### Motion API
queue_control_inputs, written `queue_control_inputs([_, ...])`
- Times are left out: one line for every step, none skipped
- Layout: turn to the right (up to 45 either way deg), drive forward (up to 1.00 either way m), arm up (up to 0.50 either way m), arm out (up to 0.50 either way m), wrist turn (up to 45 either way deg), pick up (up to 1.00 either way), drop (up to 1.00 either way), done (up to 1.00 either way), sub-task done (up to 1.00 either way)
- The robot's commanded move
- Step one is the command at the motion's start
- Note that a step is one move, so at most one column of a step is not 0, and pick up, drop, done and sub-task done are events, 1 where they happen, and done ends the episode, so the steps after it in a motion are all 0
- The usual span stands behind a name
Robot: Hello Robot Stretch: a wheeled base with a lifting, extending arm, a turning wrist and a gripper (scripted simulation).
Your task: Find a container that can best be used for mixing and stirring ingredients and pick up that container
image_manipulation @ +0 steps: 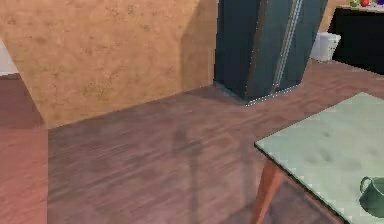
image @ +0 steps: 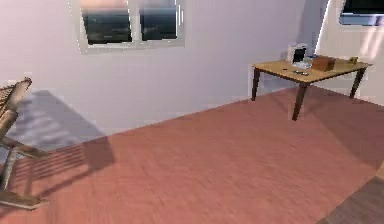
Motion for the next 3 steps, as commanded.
queue_control_inputs([-39.0,0.00,0.00,0.00,0.0,0.00,0.00,0.00,0.00])
queue_control_inputs([0.0,0.20,0.00,0.00,0.0,0.00,0.00,0.00,0.00])
queue_control_inputs([-45.0,0.00,0.00,0.00,0.0,0.00,0.00,0.00,0.00])
